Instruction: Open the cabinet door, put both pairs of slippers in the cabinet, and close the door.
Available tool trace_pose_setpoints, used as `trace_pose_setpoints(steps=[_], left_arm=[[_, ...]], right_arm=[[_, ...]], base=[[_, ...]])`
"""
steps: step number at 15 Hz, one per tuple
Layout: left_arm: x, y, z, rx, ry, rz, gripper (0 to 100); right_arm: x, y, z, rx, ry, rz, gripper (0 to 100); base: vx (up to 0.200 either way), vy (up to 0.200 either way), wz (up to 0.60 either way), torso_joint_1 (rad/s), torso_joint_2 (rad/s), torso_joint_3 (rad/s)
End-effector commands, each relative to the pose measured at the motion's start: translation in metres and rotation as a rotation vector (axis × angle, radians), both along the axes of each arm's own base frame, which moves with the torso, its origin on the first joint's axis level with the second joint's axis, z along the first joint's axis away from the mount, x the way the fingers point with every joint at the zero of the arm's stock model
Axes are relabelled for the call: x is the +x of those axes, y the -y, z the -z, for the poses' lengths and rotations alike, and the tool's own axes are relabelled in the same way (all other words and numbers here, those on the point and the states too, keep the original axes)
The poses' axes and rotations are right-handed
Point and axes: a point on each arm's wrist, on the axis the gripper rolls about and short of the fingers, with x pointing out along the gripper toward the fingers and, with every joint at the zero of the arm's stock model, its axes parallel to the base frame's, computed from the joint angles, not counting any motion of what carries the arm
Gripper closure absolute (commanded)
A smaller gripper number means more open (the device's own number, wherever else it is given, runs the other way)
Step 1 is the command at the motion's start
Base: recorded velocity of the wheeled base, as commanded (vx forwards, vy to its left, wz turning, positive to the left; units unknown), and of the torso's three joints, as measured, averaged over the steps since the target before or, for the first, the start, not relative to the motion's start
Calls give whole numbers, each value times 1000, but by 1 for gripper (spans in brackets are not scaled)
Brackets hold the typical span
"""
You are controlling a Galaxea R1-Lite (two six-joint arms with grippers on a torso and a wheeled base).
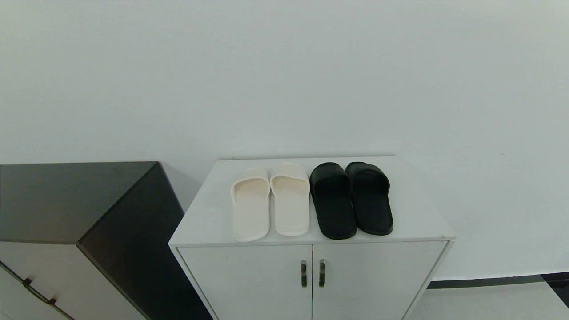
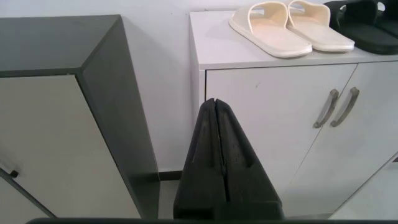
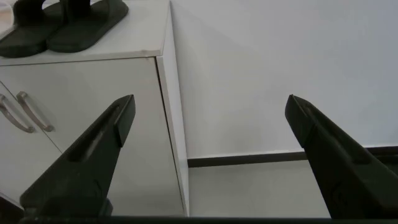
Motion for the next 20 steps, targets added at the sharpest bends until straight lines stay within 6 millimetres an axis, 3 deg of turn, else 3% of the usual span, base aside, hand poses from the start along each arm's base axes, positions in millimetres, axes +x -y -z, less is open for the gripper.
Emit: trace_pose_setpoints(steps=[1,6,7,8,9,10,12,16,18,20], left_arm=[[0,0,0,0,-1,1,100],[0,0,0,-20,-2,-4,100],[0,0,0,-18,-2,-3,100],[0,0,0,-14,-2,-1,100],[0,0,0,-15,-2,-1,100],[0,0,0,-15,-2,-1,100],[0,0,0,-14,-2,-1,100],[0,0,0,-11,-1,0,100],[0,0,0,-2,-1,0,100],[0,0,0,2,-1,2,100]], right_arm=[[0,0,0,-1,-1,0,0],[0,0,0,5,1,1,0],[-2,0,-12,19,46,4,0],[-10,1,-68,126,159,-19,0],[-10,1,-88,186,147,-33,0],[2,-1,-83,79,-26,-83,0],[29,-3,-73,49,-210,-167,0],[91,-12,-89,55,-258,-291,0],[114,-29,-90,71,-297,-360,0],[121,-62,-96,131,-336,-426,0]], base=[[0,0,0,0,0,0],[0,0,0,0,0,0],[0,0,0,0,0,0],[0,0,0,0,0,0],[0,0,0,0,0,0],[0,0,0,0,0,0],[0,0,0,0,0,0],[0,0,0,0,0,0],[0,0,0,0,0,0],[0,0,0,0,0,0]])
